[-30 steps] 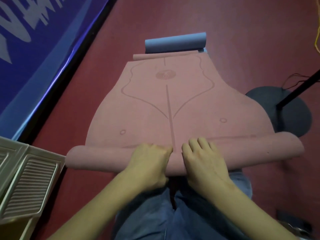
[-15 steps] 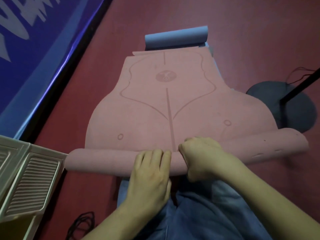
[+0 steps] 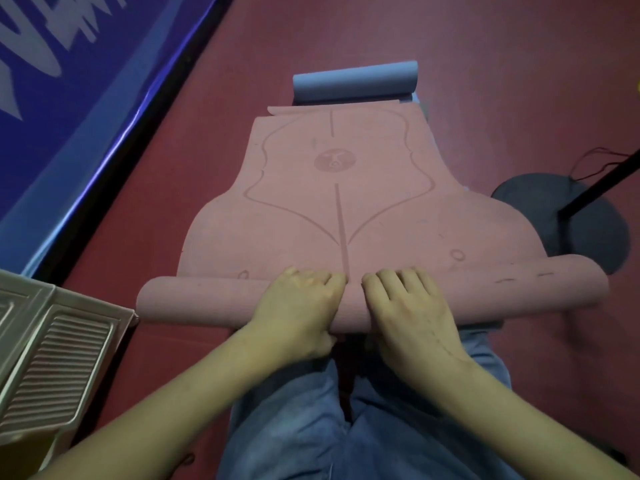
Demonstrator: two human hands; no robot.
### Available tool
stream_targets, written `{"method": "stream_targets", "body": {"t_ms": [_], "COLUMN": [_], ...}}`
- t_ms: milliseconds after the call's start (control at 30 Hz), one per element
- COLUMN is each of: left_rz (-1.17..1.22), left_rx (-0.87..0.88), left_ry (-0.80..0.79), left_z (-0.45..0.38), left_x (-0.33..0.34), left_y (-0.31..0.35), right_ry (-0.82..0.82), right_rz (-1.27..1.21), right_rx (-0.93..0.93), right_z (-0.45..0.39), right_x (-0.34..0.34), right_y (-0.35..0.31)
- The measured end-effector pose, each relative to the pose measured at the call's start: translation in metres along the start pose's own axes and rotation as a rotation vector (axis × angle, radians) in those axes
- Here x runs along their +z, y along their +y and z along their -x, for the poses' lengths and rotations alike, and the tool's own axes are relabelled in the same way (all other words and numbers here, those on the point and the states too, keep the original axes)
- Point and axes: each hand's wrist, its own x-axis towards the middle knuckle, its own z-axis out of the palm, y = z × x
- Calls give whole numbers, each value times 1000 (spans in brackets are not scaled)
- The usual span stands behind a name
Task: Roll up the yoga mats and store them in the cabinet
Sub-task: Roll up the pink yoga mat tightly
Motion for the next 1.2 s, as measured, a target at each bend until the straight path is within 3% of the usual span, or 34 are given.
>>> {"method": "stream_targets", "body": {"t_ms": [100, 200, 300, 433, 533, 600, 800, 900, 967, 1033, 1200], "left_rz": [100, 139, 121, 74, -5, -45, 24, 95, 87, 88, 70], "left_rx": [-17, -148, -207, -139, -113, -103, -120, -75, -68, -99, -142], "left_ry": [-65, -53, 100, 332, 415, 413, 146, 55, 16, 20, 211], "left_z": [-9, -6, 2, 7, 6, -4, -28, -39, -45, -47, -37], "left_x": [-13, -13, 3, 21, 29, 31, 12, 0, -7, -8, 10], "left_y": [-5, -4, 3, 6, 2, -5, -21, -30, -29, -28, -24], "right_ry": [-155, -323, -438, -676, -816, -779, -159, 14, 20, -77, -491], "right_rz": [7, -7, -45, -146, -293, -288, 30, 72, 51, 25, -50], "right_rx": [21, -49, -106, -78, -38, -24, -63, -41, -33, -58, -106], "right_z": [-22, -40, -54, -79, -93, -93, -58, -52, -57, -68, -103], "right_x": [-15, -29, -39, -49, -48, -47, -24, -5, -4, -13, -42], "right_y": [0, 4, 12, 26, 31, 32, 14, 10, 14, 17, 31]}}
